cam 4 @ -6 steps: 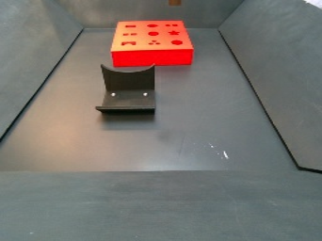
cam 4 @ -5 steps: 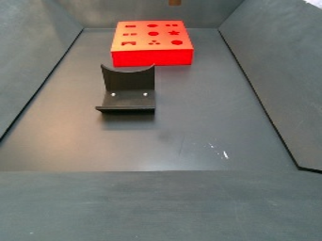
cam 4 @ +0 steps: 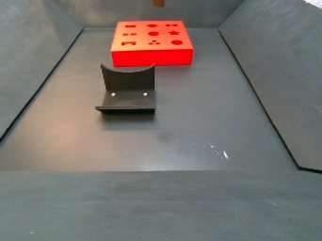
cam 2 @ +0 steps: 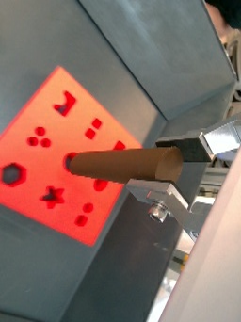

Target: Insert the oval object.

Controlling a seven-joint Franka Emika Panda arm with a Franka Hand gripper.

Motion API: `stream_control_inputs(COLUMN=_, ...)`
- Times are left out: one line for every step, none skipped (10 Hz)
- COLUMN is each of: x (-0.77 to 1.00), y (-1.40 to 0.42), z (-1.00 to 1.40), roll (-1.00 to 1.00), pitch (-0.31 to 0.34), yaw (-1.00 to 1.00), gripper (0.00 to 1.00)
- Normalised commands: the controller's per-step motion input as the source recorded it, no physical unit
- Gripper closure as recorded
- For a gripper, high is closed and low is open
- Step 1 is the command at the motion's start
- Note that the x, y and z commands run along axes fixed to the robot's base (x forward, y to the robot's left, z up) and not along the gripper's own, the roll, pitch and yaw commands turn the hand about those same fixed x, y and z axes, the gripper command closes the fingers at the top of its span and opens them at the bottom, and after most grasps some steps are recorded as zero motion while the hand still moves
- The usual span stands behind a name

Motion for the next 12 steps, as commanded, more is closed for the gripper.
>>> stream_control_inputs(x=0.49, y=-0.69, z=0.00, roll=0.05, pitch=0.014, yaw=0.08, gripper=1.00)
stream_control_inputs(x=0.40, y=-0.64, z=0.00, roll=0.17, pitch=0.057, yaw=0.13, gripper=1.00)
stream_control_inputs(x=0.37, y=-0.53, z=0.00, roll=0.19, pitch=0.083, yaw=0.22, gripper=1.00)
stream_control_inputs(x=0.34, y=-0.38, z=-0.03, roll=0.25, pitch=0.116, yaw=0.31, gripper=1.00)
stream_control_inputs(x=0.32, y=-0.35, z=-0.02, roll=0.28, pitch=0.120, yaw=0.33, gripper=1.00)
stream_control_inputs(x=0.30, y=-0.42, z=-0.05, roll=0.20, pitch=0.113, yaw=0.31, gripper=1.00)
stream_control_inputs(x=0.17, y=-0.37, z=-0.04, roll=0.08, pitch=0.047, yaw=0.06, gripper=1.00)
stream_control_inputs(x=0.11, y=-0.43, z=-0.06, roll=0.13, pitch=0.043, yaw=0.08, gripper=1.00)
stream_control_inputs(x=0.01, y=-0.28, z=-0.02, roll=0.09, pitch=0.040, yaw=0.01, gripper=1.00)
stream_control_inputs(x=0.00, y=0.00, z=-0.05, roll=0.00, pitch=0.000, yaw=0.00, gripper=1.00)
stream_control_inputs(x=-0.01, y=-0.24, z=-0.28, roll=0.22, pitch=0.000, yaw=0.00, gripper=1.00)
stream_control_inputs(x=0.00, y=-0.46, z=-0.37, roll=0.37, pitch=0.051, yaw=0.03, gripper=1.00)
